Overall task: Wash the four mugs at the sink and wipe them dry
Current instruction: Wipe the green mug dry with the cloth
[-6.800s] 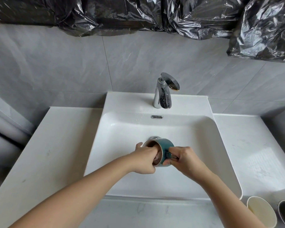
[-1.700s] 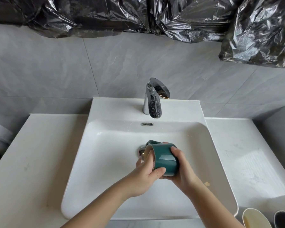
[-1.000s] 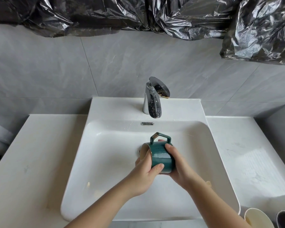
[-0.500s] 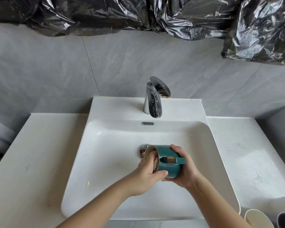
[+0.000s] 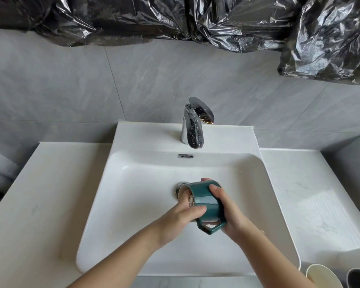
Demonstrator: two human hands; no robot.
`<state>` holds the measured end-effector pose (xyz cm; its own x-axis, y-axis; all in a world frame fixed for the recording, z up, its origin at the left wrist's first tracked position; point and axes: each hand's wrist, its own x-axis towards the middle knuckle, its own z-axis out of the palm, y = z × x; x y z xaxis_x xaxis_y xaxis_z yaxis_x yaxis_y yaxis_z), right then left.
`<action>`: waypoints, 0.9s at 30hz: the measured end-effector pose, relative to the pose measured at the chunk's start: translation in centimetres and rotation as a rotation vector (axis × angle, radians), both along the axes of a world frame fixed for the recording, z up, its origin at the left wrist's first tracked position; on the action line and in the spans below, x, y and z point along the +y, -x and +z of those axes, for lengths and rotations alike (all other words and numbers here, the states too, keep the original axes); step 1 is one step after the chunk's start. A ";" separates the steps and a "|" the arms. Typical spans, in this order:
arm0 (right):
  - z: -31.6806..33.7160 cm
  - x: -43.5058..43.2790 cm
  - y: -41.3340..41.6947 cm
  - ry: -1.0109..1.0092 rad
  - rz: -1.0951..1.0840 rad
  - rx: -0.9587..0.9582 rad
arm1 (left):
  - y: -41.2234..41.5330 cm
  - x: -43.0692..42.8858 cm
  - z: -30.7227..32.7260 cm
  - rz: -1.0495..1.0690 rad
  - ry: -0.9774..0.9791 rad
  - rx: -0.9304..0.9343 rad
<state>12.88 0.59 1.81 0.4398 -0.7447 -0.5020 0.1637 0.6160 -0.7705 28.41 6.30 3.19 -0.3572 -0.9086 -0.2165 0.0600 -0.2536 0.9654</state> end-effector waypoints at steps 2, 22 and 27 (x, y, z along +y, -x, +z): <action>-0.7 0.4 0.2 0.055 0.014 0.037 | 0.3 0.2 -0.5 0.046 0.007 -0.068; -0.3 0.6 0.7 0.084 0.037 -0.091 | 0.4 -0.4 -0.2 -0.032 0.087 -0.145; -2.0 0.7 1.0 0.340 0.060 0.084 | 0.2 -0.4 -0.3 0.048 -0.009 -0.041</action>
